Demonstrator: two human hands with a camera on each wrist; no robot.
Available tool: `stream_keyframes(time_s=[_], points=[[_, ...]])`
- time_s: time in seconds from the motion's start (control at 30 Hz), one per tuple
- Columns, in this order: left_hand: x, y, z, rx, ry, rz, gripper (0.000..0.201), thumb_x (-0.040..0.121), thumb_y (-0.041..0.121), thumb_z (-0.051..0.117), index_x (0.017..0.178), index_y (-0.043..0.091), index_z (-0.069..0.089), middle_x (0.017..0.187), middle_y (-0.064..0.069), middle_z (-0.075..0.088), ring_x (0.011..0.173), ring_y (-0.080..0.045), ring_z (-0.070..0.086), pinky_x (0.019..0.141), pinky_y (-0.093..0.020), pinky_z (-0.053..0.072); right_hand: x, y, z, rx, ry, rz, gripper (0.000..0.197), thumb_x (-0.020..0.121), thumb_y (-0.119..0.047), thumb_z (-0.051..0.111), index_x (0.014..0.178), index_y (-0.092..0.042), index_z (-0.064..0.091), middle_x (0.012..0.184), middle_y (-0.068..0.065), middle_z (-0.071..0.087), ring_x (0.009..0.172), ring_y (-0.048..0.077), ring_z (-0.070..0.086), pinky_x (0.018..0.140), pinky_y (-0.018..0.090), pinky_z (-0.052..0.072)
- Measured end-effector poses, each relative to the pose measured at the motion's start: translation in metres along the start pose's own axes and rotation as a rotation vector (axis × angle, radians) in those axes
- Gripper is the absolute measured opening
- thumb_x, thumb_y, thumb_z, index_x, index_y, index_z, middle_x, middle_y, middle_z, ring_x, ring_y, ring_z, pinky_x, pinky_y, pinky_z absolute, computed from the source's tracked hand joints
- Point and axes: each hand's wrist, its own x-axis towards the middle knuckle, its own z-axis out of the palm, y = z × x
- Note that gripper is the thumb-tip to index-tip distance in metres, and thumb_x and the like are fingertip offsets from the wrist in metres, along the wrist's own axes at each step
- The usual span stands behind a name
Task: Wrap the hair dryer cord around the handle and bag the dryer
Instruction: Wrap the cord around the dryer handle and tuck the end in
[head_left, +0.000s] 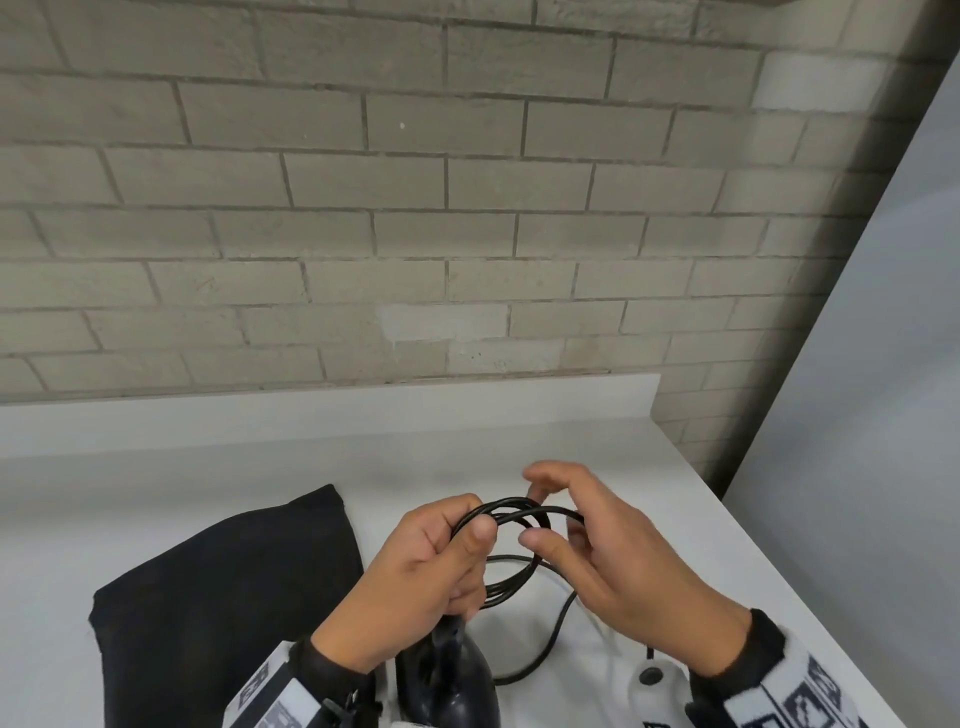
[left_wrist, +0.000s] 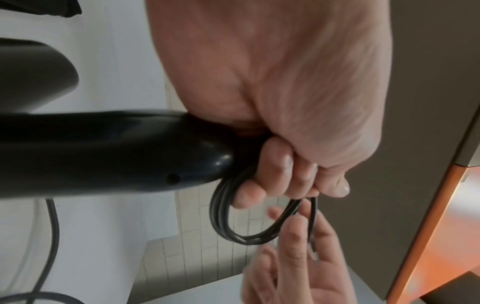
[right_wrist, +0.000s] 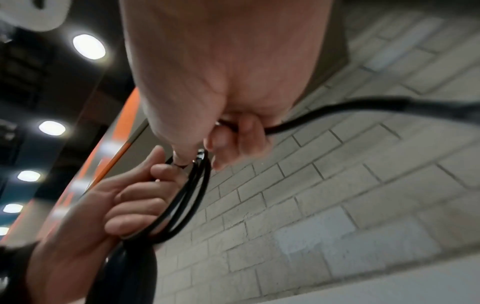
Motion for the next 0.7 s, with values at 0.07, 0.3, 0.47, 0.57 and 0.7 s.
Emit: stream_keyframes(time_s=[0.07,0.3,0.47,0.57,0.7], points=[[0.000,0.001,-0.002,0.027,0.005,0.002,0.048,0.079,0.064,0.068,0.068,0.021,0.049,0.050,0.005,0.032,0.042,-0.014,0.026,0.048,-0.030,0.034,-0.001,-0.001,-0.001,-0.141,0.135,-0.122,0.030,0.095,-0.051,0.049,0.121,-0.036,0.044,0.105,-0.025,0.047,0.056,0.004,0.044,0.055,0.015,0.041],[0.000,0.002,0.002,0.264,-0.052,0.027,0.047,0.082,0.070,0.059,0.067,0.027,0.048,0.052,0.013,0.039,0.044,-0.010,0.037,0.050,-0.029,0.038,0.010,-0.004,-0.019,-0.086,0.370,-0.391,0.015,0.095,-0.013,0.061,0.099,-0.004,0.072,0.088,0.003,0.068,0.077,0.014,0.065,0.065,0.027,0.053],[0.003,0.001,0.017,0.273,-0.077,0.077,0.042,0.086,0.067,0.056,0.067,0.031,0.047,0.051,0.011,0.041,0.043,-0.010,0.037,0.048,-0.024,0.038,0.026,-0.008,-0.005,0.092,0.401,-0.179,0.008,0.093,-0.012,0.063,0.093,-0.008,0.070,0.088,-0.004,0.065,0.080,0.004,0.060,0.069,0.011,0.043],[0.002,0.000,0.013,0.152,-0.012,0.062,0.044,0.084,0.066,0.061,0.068,0.027,0.049,0.052,0.008,0.034,0.043,-0.012,0.030,0.046,-0.024,0.032,0.020,0.001,0.002,0.329,0.308,-0.060,0.023,0.094,-0.033,0.059,0.098,-0.015,0.072,0.099,-0.005,0.062,0.084,0.016,0.061,0.070,0.020,0.047],[0.003,-0.001,0.006,0.034,0.024,0.068,0.051,0.086,0.057,0.065,0.083,0.007,0.057,0.053,0.006,0.032,0.045,-0.013,0.025,0.046,-0.026,0.026,0.008,0.007,0.015,0.363,0.136,-0.004,0.027,0.083,-0.032,0.075,0.109,-0.025,0.070,0.096,-0.006,0.061,0.074,0.023,0.057,0.068,0.033,0.051]])
